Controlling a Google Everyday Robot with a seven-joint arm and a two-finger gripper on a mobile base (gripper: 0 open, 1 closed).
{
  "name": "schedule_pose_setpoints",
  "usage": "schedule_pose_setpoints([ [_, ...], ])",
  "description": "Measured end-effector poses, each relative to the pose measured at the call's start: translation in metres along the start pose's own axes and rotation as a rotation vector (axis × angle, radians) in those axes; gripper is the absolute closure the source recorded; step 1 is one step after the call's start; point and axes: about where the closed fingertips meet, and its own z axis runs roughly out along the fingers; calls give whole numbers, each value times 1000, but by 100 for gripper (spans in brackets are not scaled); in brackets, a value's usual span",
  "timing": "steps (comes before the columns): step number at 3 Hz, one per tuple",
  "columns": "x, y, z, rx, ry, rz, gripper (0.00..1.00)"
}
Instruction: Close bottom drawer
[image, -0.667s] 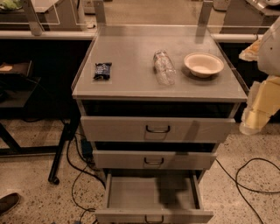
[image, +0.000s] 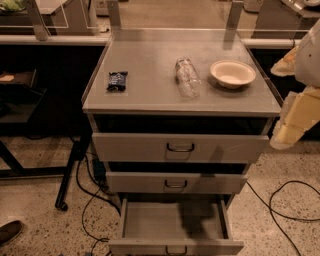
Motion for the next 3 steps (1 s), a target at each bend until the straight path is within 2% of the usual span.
schedule_pose_setpoints([
  [2, 0, 0, 0, 0, 0, 0, 78],
  [3, 0, 0, 0, 0, 0, 0, 99],
])
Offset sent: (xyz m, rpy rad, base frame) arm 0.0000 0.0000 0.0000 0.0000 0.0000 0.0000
